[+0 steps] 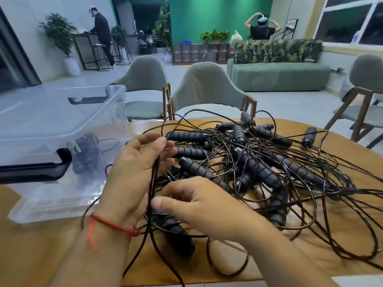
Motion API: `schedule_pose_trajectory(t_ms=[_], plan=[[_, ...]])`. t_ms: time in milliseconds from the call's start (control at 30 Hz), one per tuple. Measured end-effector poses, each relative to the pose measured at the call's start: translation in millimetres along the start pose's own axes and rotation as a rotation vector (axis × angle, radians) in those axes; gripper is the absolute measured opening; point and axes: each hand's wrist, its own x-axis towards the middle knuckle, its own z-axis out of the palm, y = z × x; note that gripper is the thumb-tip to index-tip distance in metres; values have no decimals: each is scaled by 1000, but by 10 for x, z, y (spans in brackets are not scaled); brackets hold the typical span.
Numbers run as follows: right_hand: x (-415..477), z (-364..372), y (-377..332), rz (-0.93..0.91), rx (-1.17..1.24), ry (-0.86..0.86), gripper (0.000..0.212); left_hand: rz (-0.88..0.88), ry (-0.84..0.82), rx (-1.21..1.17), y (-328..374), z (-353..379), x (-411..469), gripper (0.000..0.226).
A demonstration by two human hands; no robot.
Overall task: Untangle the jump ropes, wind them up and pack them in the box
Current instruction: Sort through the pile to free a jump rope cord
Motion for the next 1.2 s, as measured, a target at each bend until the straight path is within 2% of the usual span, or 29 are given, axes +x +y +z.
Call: schedule_pose_trajectory(t_ms=[100,200,267,300,367,433,500,567,633,767,833,933,1067,1133,1200], plan=[[31,65,-9,-33,15,-4,20,32,-28,51,-35,46,-26,11],[32,60,1,-37,94,-11,19,38,-78,121,-40,51,-34,12],[28,36,-5,-23,227,10,22,77,-123,200,-57,2,-12,22],[27,9,-17,-10,284,36,24,166,-153,313,-73,-62,9,34],[25,-75,-11,-2,374,86,22,455,-288,714,-74,-188,34,62],[22,-171,17,-8,396,116,24,675,-493,1045,-102,-262,49,73],[14,-236,46,-7,313,121,22,669,-564,1097,-154,-297,58,68],[-6,-275,64,9,197,129,20,683,-483,1112,-210,-307,66,51],[-17,-320,73,20,38,207,17,643,-371,1085,-223,-322,72,28],[25,-369,199,-66,-434,533,11,527,-240,1030,-227,-260,39,2],[46,-308,220,-149,-561,679,13,428,-222,933,-254,-172,-9,7],[64,-230,232,-250,-678,819,21,264,-202,662,-318,0,-62,20],[86,-249,193,-246,-713,806,39,31,52,194,-320,96,4,31],[67,-284,159,-234,-676,810,34,-73,140,-18,-255,61,46,30],[22,-331,133,-196,-504,818,32,-166,192,-157,-182,5,77,28]])
